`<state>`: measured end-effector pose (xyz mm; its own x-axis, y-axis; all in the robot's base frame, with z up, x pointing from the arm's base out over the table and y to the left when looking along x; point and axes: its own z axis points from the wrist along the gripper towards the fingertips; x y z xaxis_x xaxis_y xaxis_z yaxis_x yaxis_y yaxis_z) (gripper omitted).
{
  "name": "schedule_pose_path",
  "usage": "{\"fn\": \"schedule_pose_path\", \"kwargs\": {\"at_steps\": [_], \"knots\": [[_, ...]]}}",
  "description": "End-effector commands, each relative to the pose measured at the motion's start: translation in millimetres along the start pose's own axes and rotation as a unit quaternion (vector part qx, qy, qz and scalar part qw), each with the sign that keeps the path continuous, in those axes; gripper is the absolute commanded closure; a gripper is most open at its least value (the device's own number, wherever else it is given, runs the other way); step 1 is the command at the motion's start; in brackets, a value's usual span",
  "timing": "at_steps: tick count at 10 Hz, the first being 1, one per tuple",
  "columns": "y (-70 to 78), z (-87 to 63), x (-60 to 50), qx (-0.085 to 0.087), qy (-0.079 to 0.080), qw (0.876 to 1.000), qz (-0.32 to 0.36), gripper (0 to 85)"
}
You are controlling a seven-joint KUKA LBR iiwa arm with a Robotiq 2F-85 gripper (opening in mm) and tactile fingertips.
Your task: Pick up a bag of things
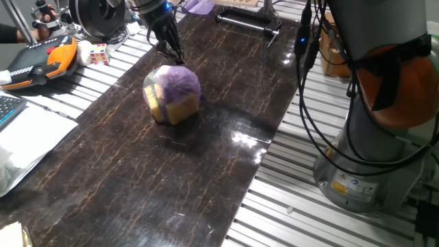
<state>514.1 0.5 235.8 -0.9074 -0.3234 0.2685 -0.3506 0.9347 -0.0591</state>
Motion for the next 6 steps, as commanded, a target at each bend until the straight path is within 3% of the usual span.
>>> {"fn": "schedule_pose_path", "kwargs": {"at_steps": [1, 6], "knots": [[0.1, 0.0, 0.0, 0.0, 0.0, 1.0, -0.001, 83.7], [0.1, 0.0, 0.0, -0.002, -0.002, 1.0, -0.014, 83.7]]}}
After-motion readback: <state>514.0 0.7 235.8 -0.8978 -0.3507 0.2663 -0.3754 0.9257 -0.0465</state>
